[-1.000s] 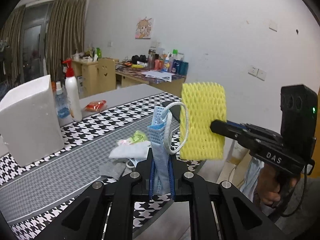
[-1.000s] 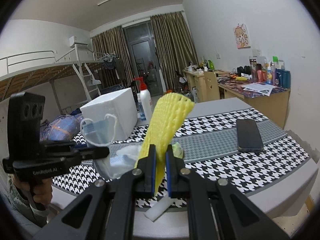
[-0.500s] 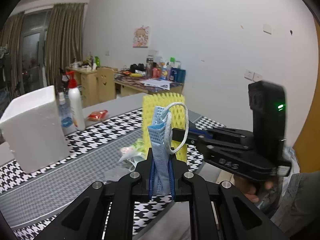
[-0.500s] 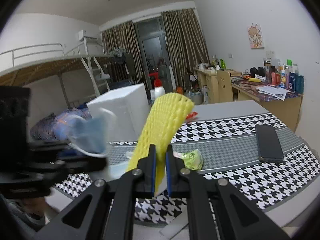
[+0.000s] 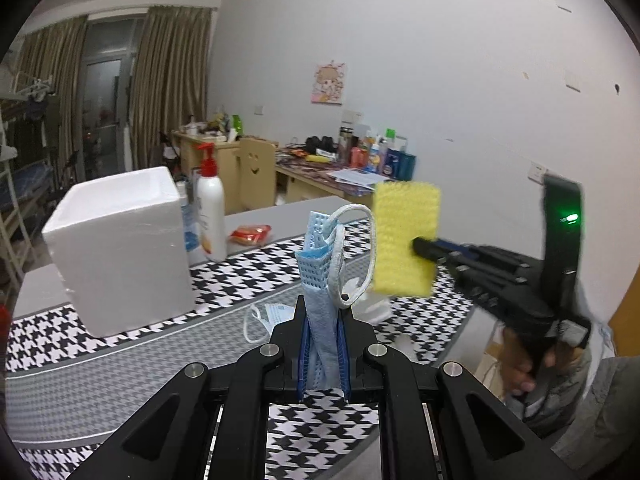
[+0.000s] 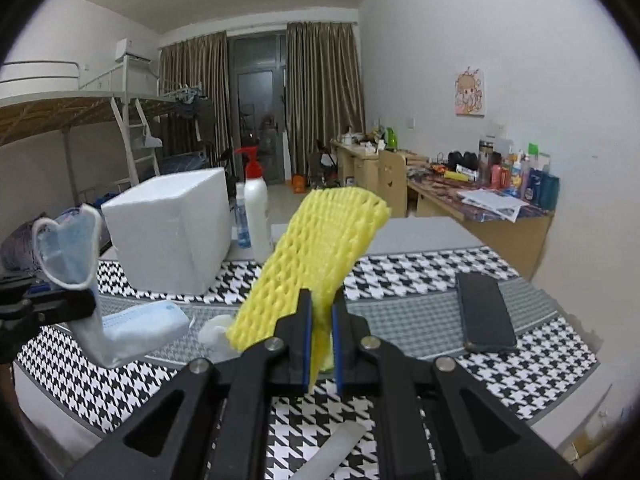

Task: Organize soft objects
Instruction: 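Lift the blue mask with the left gripper while the right gripper lifts the yellow net, then carry the mask and net in both grippers over the white foam box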

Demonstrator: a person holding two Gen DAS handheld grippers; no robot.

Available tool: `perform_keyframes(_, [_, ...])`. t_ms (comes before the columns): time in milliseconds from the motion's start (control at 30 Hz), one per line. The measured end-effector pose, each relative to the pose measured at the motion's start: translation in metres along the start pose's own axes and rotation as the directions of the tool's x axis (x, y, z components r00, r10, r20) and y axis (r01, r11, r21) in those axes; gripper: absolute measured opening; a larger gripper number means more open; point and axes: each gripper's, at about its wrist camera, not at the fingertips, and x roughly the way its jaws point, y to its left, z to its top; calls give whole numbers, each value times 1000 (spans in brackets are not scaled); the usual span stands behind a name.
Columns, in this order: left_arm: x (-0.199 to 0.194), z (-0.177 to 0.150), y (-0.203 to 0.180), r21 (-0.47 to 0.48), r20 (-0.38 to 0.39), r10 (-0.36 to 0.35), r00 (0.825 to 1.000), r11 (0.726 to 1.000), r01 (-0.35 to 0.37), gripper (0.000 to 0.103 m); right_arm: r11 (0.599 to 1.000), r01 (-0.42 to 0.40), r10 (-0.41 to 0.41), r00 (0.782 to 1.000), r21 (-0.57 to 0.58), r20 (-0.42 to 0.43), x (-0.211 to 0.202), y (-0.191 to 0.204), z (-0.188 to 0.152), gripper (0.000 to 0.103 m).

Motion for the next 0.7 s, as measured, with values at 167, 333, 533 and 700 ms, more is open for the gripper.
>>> perform_keyframes(167, [0,5,10,-10,11,33,999,999,-33,13,1000,-22,22,998,4,54,-18,-2,14,11])
perform_keyframes(333, [-4,11,16,-20,31,86,996,996,-86,13,999,-37,39,996,-30,80,-22,6,22,12])
perform_keyframes(533, [-13,12,20,-17,55,139,989,990,-138,13,996,-77,79,995,-42,64,-13,12,24,12])
perform_keyframes(700, [-14,17,26,-23,62,158,985,987,-157,13,994,-91,94,994,-53,62,-9,18,28,12])
